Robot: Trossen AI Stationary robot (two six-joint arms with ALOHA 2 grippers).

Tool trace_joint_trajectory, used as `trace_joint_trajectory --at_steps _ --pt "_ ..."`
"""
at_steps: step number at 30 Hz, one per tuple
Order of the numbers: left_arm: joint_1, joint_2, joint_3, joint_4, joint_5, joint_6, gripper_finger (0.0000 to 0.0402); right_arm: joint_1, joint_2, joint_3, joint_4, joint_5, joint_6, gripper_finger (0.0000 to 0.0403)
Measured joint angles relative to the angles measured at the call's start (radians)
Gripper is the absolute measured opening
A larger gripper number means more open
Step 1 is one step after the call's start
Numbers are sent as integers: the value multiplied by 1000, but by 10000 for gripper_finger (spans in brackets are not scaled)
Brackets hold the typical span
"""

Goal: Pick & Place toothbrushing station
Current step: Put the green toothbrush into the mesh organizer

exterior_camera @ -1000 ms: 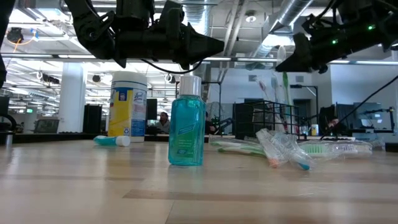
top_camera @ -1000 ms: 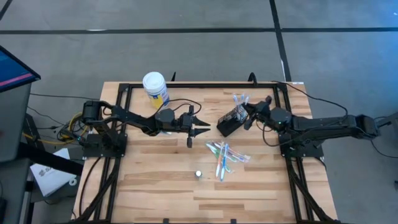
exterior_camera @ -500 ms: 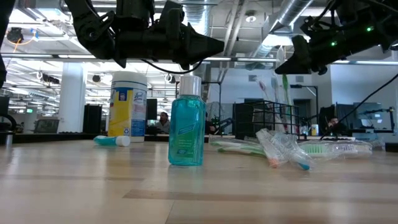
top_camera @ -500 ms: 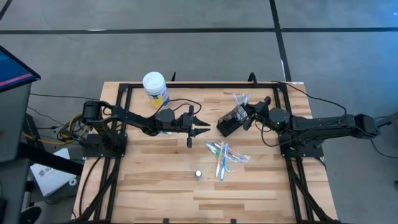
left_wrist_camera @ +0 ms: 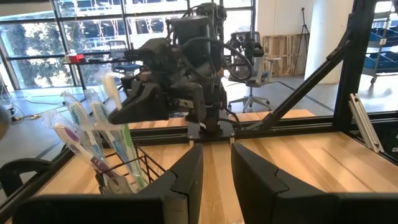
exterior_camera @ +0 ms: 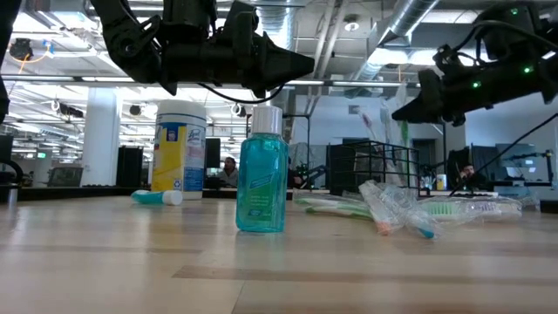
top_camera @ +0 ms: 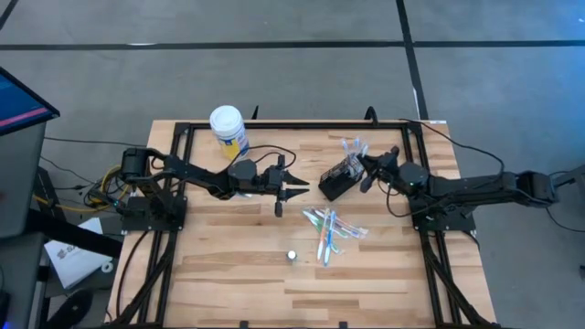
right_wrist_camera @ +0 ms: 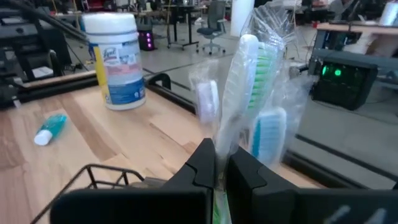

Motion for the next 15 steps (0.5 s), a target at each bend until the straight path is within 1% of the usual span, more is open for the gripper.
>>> trace_joint_trajectory --at_steps 15 --pt "0 0 0 0 0 0 76 0 131 0 48 -1 30 10"
